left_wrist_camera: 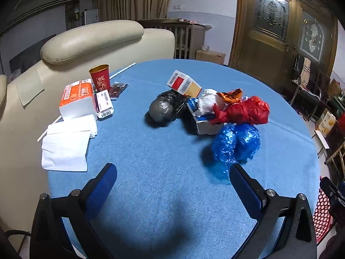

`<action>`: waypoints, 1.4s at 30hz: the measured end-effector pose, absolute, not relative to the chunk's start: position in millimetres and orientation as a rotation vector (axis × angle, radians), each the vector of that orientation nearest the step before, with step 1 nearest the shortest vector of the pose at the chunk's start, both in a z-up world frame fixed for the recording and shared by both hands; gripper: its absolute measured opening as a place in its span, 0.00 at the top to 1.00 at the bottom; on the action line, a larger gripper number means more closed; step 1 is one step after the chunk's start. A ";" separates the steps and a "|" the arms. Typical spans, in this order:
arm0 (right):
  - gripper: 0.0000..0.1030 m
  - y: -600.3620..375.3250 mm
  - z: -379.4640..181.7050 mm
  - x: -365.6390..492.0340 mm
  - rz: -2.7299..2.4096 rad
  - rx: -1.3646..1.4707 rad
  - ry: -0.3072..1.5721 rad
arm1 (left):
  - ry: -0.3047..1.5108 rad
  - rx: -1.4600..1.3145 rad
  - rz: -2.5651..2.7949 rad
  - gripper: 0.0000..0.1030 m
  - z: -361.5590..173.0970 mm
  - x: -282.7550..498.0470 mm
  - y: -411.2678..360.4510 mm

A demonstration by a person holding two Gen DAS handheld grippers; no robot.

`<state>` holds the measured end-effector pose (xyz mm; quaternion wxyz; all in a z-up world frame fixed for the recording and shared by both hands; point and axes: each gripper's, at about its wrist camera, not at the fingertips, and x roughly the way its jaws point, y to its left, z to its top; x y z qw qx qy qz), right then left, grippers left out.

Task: Collect trash
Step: 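Move both tools toward the pile of trash on the table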

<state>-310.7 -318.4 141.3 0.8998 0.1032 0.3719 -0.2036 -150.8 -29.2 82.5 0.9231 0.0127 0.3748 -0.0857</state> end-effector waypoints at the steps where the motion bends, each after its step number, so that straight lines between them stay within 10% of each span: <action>1: 0.00 -317.3 141.7 -311.5 -0.423 0.210 0.769 | 0.768 0.028 -0.177 0.00 83.2 -151.8 -29.7; 42: 0.00 -291.6 138.1 -311.4 -0.398 0.138 0.787 | 0.802 -0.003 -0.173 0.00 74.2 -153.7 -17.9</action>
